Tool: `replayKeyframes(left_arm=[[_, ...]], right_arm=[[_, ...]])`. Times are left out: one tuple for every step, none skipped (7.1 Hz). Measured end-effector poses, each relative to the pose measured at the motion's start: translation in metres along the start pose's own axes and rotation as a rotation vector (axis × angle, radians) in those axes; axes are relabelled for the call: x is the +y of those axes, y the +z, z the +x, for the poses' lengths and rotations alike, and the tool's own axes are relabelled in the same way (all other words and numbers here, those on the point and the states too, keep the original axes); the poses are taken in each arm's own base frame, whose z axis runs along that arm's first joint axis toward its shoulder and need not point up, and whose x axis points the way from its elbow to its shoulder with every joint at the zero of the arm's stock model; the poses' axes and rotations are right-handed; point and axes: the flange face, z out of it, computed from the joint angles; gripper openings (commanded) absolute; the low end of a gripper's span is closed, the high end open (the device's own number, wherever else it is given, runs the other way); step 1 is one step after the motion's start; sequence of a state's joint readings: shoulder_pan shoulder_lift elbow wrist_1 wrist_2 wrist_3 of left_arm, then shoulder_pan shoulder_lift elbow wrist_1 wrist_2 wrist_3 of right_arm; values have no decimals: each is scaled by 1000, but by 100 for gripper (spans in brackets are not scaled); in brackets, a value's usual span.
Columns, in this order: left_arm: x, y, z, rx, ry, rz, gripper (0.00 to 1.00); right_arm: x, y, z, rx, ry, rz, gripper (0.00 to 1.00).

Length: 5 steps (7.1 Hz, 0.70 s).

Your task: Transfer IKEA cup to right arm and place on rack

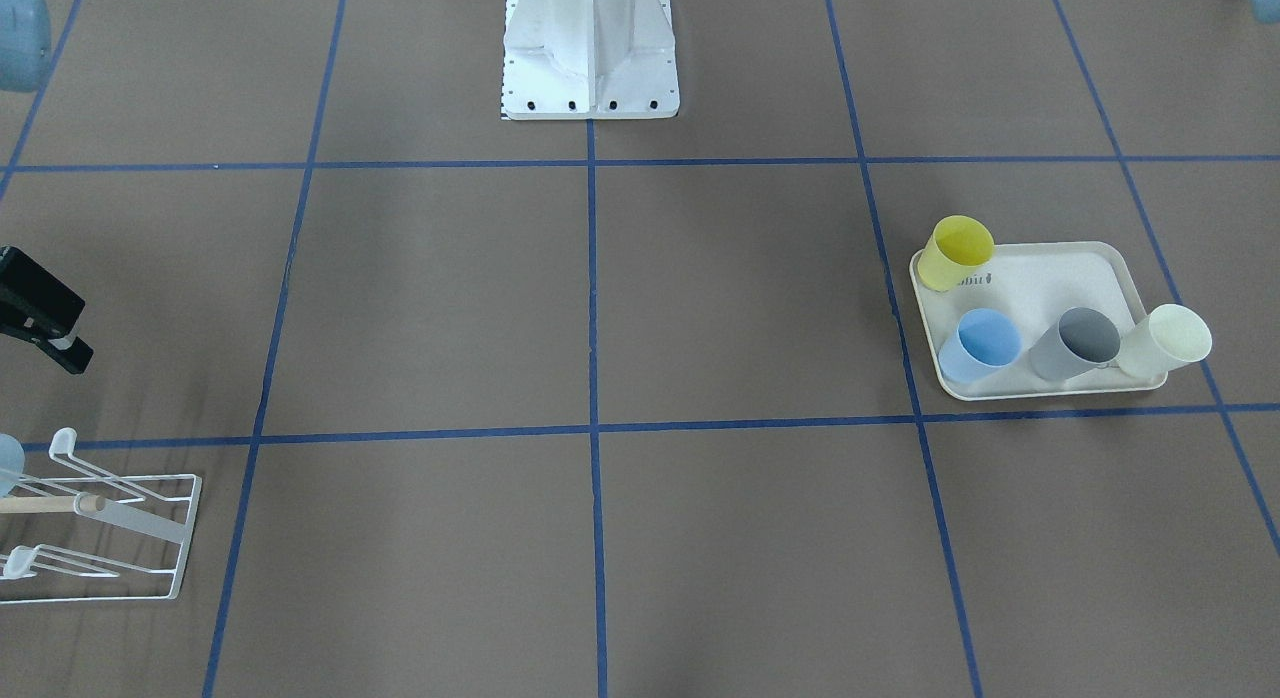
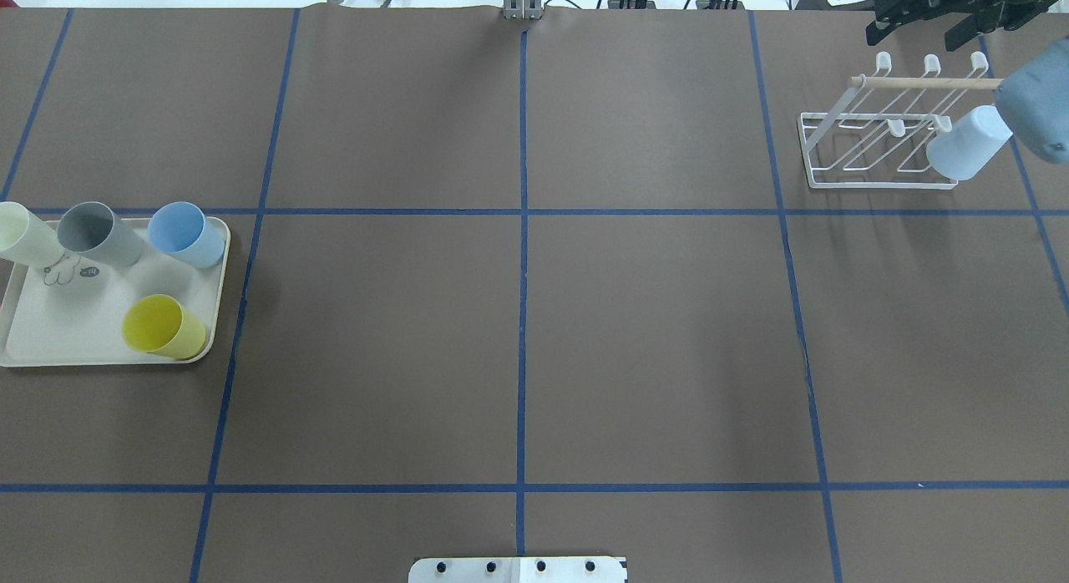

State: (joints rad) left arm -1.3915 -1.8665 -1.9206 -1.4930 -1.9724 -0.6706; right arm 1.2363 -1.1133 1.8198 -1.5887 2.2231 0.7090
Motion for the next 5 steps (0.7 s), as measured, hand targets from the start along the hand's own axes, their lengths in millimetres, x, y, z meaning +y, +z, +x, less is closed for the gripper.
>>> replayKeyframes(left_arm=[[2,2,43,-1,-64,70,0],[13,9,81,30,-129,117,0],[27,14,113,95,-201,144,0],[42,17,142,177,-271,150,0],[57,16,168,265,-344,144,0]], right_arm=[[-1,-2,-4,-28,41,55,99],[-1,-4,-9,-66,101,98,99],[-1,-6,-14,-115,175,128,99],[3,-6,-22,-176,249,149,99],[11,-4,-28,-247,316,162,99]])
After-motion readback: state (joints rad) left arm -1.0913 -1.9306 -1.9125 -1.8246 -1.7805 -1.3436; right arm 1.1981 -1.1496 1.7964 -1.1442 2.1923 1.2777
